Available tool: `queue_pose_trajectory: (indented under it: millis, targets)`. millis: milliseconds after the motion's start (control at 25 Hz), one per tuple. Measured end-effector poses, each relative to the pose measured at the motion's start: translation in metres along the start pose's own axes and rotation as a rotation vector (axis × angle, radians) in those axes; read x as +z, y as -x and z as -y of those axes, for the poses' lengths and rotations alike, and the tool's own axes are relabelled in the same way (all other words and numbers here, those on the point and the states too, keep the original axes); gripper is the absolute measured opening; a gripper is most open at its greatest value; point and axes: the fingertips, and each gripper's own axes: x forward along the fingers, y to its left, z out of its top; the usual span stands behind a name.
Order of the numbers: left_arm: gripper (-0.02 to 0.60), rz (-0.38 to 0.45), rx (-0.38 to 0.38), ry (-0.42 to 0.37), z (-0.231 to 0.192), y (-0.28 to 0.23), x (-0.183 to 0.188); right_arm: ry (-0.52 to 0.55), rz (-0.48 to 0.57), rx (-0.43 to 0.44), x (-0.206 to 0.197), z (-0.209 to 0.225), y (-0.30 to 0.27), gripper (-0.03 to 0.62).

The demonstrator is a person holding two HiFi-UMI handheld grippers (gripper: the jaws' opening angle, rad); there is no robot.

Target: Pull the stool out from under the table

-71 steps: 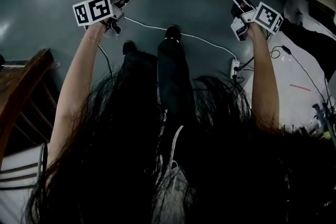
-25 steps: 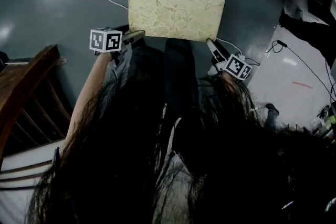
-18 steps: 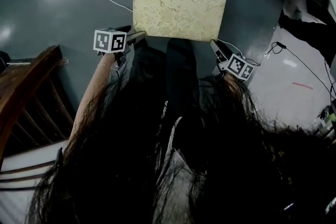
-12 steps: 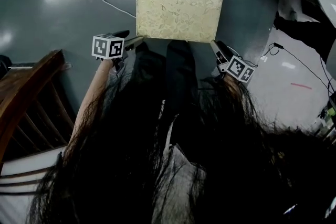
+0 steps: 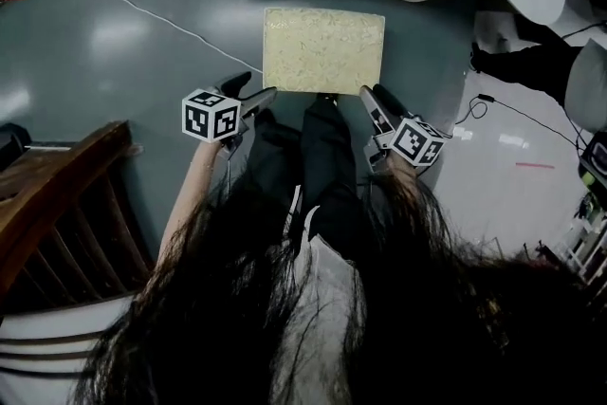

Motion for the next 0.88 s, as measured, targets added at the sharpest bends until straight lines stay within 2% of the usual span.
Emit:
queue_pose_trajectory:
  millis: [160,320,560,720,880]
  targets:
    - [0.337,0.121,-0.064,0.020,0.039,0.030,0.044,0.026,0.008,0.027,0.005,-0.056,0.012,0.235]
    - [0.337,0.166,-0.127,-0.058,0.078,0.064,0.070,0.035,0.029,0.063,0.006,-0.114,0.025,0.235]
    - [0.337,0.182,-0.189,-0.188,0.120,0.107,0.086,0.080,0.047,0.092,0.012,-0.180,0.040,0.235]
    - [0.337,0.243,-0.207,-0.223,0.138,0.138,0.092,0.110,0.088,0.109,0.014,-0.216,0.050,0.235]
    - [0.336,0.264,-0.270,-0.258,0.154,0.168,0.083,0.120,0.149,0.109,0.002,-0.250,0.062,0.229]
